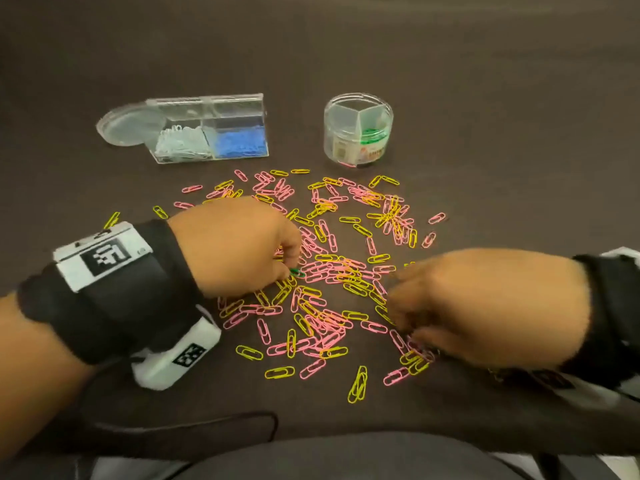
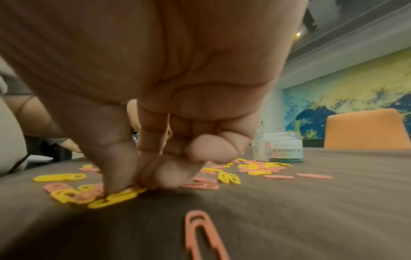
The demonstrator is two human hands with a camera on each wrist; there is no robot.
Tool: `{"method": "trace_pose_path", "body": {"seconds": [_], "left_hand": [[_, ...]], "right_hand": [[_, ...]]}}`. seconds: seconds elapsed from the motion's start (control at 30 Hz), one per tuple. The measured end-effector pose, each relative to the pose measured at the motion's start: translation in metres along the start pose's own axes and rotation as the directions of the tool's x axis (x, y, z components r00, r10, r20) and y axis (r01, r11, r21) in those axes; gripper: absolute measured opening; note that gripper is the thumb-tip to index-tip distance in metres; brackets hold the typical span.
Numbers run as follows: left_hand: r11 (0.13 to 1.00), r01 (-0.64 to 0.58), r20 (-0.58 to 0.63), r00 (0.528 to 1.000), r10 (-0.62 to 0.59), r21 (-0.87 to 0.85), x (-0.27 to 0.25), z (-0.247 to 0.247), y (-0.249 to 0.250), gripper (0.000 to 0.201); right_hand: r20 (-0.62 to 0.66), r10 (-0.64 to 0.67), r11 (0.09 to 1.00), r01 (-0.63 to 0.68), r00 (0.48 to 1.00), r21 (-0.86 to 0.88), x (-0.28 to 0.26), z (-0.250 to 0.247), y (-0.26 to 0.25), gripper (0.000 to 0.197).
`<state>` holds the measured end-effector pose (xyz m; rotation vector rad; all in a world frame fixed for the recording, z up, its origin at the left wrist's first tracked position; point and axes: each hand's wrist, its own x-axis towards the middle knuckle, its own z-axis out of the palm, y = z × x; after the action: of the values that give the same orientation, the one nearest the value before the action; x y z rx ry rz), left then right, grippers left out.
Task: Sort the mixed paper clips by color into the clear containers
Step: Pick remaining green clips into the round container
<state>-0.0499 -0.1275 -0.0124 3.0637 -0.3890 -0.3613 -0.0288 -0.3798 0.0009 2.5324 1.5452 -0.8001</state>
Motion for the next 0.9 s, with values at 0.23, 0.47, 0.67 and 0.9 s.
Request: {"method": "trace_pose_path", "body": {"seconds": [0.23,0.47,0.67,0.9], "left_hand": [[0.918,0.073,-0.074,0.991,-0.111,-0.390,-0.022,-0.004,-0.019,0.012],[0.248,0.195,0.146,0.968,-0.205,-0.949,-0.033,0.001,-0.040,0.011],[0.571,0.214,0.087,0.967,-0.241,-0.793,0.005,-0.025,-0.045,0.012],[0.920,0.054,-0.222,0.964,-0.149,-0.387,0.115,-0.082,0.001,0.018]], "right_hand": [[-0.116,0.090,0.994,-0.083,0.989,0.066,-0.025,0.021,0.005,0.010],[-0.193,0.346,0.926,-0.301,0.918,0.229,-0.043,0.013,0.041,0.026],[-0.098,0.655,0.755,-0.651,0.749,0.078,-0.035,-0.025,0.101,0.043],[0.029,0.786,0.610,-0.781,0.618,0.134,-0.015,-0.045,0.147,0.095]]}}
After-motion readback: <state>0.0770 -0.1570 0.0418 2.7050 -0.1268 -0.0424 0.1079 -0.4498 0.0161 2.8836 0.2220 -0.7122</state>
